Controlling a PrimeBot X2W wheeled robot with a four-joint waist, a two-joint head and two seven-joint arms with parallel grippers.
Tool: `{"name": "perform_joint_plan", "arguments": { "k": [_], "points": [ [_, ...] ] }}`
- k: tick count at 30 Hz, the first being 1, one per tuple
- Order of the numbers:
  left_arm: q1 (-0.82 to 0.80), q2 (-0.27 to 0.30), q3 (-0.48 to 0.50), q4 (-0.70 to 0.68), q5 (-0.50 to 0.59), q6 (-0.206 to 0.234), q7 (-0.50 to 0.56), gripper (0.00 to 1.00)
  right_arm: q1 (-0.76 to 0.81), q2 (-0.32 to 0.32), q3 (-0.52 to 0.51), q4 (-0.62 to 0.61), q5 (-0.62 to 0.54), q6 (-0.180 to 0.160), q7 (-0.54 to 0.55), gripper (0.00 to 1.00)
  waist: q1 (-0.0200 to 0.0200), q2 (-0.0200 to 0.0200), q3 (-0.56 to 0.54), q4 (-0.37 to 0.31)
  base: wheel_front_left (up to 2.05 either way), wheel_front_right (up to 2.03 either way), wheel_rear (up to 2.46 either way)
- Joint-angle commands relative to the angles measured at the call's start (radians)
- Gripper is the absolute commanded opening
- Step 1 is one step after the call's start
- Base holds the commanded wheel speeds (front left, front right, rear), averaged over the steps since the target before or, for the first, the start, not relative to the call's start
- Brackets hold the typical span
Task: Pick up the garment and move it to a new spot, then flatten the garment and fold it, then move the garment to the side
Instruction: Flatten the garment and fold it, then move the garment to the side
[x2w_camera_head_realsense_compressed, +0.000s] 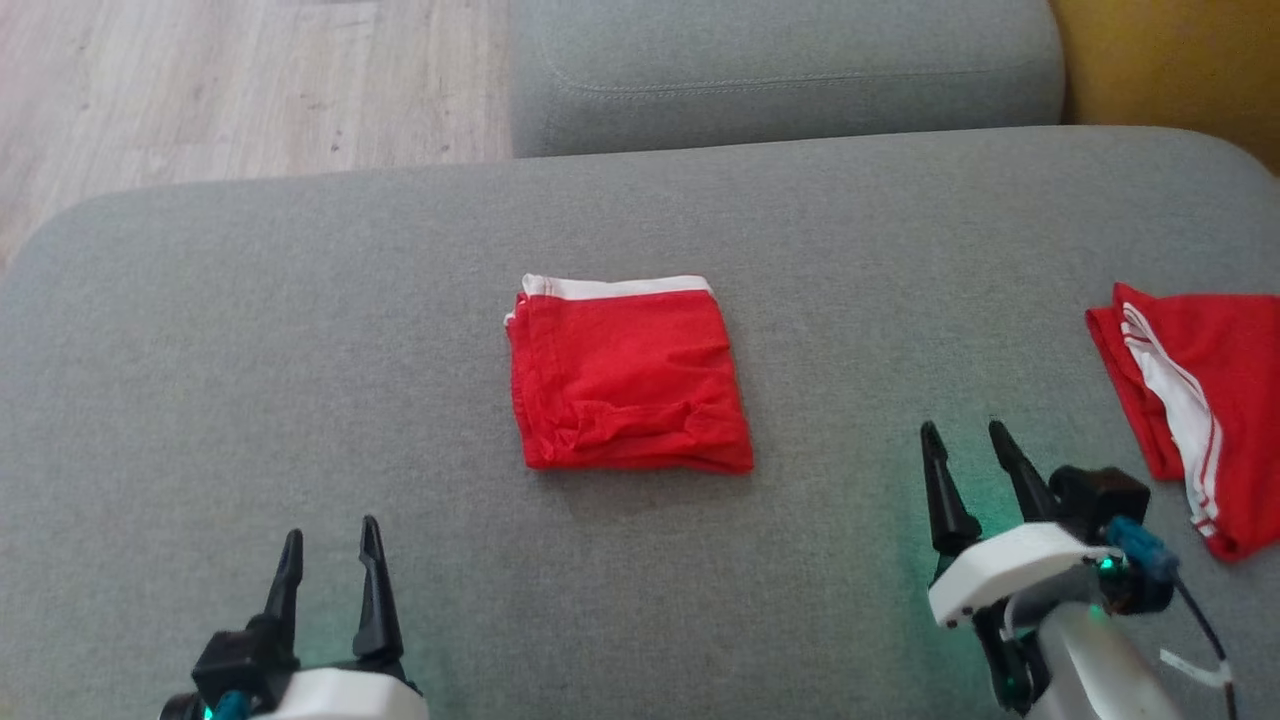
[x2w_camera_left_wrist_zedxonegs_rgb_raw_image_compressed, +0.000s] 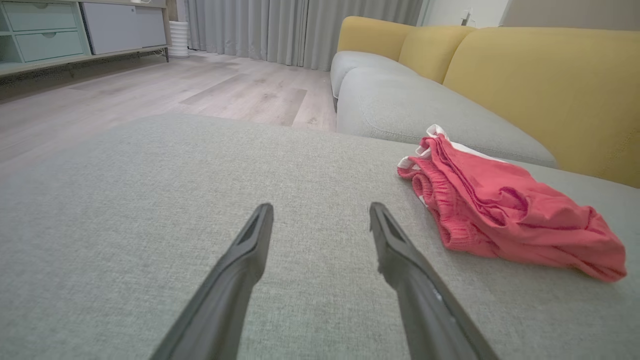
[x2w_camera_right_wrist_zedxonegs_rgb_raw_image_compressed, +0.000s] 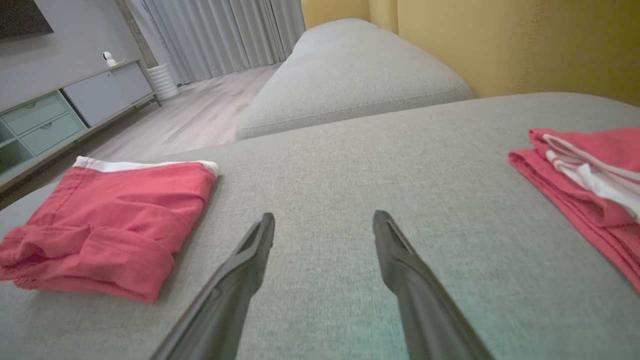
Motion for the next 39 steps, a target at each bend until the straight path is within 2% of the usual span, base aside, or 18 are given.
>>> {"name": "perform_joint_plan", "arguments": {
  "k": [1,12,26,32,33,34,35,39],
  "points": [
    [-0.031,0.01,0.027,-0.036,0.002,0.007,-0.005,1.0,-0.032,0.006,0.028,-0.034,0.005,-0.001,-0.011,1.0,0.0001,-0.0001,0.0,0.0,0.0,0.0,0.0],
    [-0.048,0.01,-0.003,-0.035,-0.017,0.003,-0.005,1.0,-0.053,0.006,0.059,-0.008,0.013,-0.001,-0.011,1.0,0.0001,-0.0001,0.015,0.016,0.0,0.0,0.0],
    [-0.144,0.01,-0.103,-0.029,-0.077,-0.018,-0.005,1.0,-0.36,0.006,0.338,0.208,0.22,-0.001,0.012,1.0,0.0001,-0.0001,0.175,0.145,0.0,0.0,0.0],
    [-0.162,0.01,-0.12,-0.021,-0.088,-0.023,-0.005,1.0,-0.434,0.006,0.381,0.37,0.188,-0.001,0.056,1.0,0.0001,-0.0001,0.201,0.182,0.0,0.0,0.0],
    [-0.165,0.01,-0.123,-0.02,-0.09,-0.023,-0.005,1.0,-0.438,0.006,0.382,0.387,0.191,-0.001,0.058,0.7,0.0001,-0.0001,0.204,0.185,0.0,0.0,0.0],
    [-0.167,0.01,-0.125,-0.019,-0.092,-0.023,-0.005,1.0,-0.442,0.006,0.391,0.397,0.188,-0.001,0.057,0.21,0.0001,-0.0001,0.204,0.187,0.0,0.0,0.0],
    [-0.169,0.01,-0.125,-0.019,-0.093,-0.023,-0.005,1.0,-0.445,0.006,0.398,0.405,0.188,-0.001,0.056,0.0,0.0001,-0.0001,0.205,0.187,0.0,0.0,0.0],
    [-0.17,0.01,-0.119,-0.022,-0.089,-0.028,-0.005,1.0,-0.446,0.006,0.407,0.415,0.206,-0.001,0.027,0.0,0.0001,-0.0001,0.194,0.163,0.0,0.0,0.0]
  ]
}}
